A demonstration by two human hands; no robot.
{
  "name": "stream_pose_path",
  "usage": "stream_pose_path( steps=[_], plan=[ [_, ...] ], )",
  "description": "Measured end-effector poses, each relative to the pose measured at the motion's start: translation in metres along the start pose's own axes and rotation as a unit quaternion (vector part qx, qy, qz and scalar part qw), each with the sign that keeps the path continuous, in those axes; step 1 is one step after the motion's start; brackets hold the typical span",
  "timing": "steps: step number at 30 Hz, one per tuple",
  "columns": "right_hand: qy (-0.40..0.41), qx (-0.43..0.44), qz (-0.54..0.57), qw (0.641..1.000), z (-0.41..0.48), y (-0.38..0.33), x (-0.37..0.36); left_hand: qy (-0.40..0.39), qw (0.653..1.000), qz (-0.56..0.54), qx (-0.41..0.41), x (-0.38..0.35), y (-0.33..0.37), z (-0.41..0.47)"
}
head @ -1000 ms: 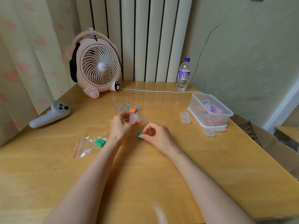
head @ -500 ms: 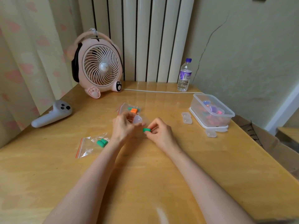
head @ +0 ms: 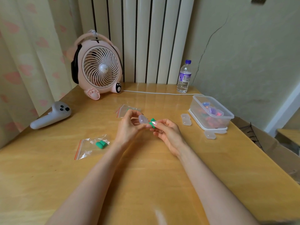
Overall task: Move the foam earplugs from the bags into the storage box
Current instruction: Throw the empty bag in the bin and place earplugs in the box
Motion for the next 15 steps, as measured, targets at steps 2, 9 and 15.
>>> stream_pose_path(
  steps=[2, 9, 15],
  plan=[
    [0.002, 0.003, 0.0, 1.0, -0.001, -0.002, 0.001, -0.004, 1.0, 0.015, -0.014, 0.0, 0.002, 0.0],
    [0.009, 0.009, 0.006, 1.0, -0.001, -0.005, 0.003, -0.033, 0.992, 0.095, -0.075, -0.004, 0.001, 0.0],
    [0.047, -0.026, -0.004, 0.999, -0.001, 0.0, 0.011, -0.01, 0.994, 0.093, -0.06, -0.002, 0.003, -0.001]
  ],
)
Point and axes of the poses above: each hand's wrist, its own z-axis towards the middle knuckle, its own x-axis out of the back of the hand, y = z × x, the point moved 6 cm from there along z, towards the middle knuckle, and after that the axes turned 1 degree about -x, right-handed, at the moved point
